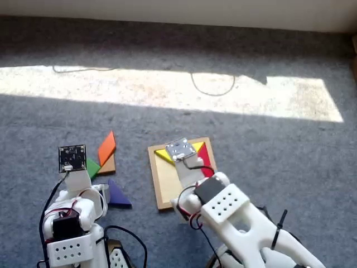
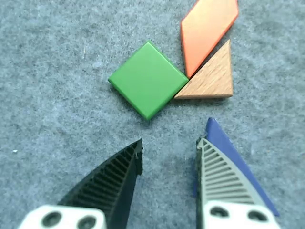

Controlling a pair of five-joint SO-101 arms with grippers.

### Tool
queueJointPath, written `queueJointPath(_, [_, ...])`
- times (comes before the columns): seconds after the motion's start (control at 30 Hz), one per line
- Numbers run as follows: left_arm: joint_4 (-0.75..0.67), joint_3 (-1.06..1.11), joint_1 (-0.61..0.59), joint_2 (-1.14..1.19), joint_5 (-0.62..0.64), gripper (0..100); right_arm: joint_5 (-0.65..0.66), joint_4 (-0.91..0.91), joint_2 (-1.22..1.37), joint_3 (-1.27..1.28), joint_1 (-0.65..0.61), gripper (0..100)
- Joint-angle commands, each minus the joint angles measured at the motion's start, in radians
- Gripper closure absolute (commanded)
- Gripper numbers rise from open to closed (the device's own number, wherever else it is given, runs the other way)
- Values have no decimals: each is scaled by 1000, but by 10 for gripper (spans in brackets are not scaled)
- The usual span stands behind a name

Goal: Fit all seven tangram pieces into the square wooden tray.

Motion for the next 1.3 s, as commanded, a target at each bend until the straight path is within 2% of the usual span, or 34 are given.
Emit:
queueJointPath(0.0, [8,19,-8,-50,3,815,-86,-166,42,56,-120,995])
queueJointPath(0.1, [8,19,-8,-50,3,815,-94,-248,119,64,-154,995])
queueJointPath(0.37, [8,19,-8,-50,3,815,-94,-435,381,-48,-136,995])
queueJointPath(0.57, [8,19,-8,-50,3,815,-94,-447,406,-223,-85,995])
queueJointPath(0.77, [8,19,-8,-50,3,815,-94,-558,406,-341,-50,995])
queueJointPath(0.87, [8,19,-8,-50,3,815,-92,-555,397,-371,-41,995])
queueJointPath(1.03, [8,19,-8,-50,3,815,-86,-438,260,-375,-13,995])
queueJointPath(1.13, [8,19,-8,-50,3,815,-86,-344,142,-367,61,995])
queueJointPath(1.27, [8,19,-8,-50,3,815,-84,-248,-10,-286,219,995])
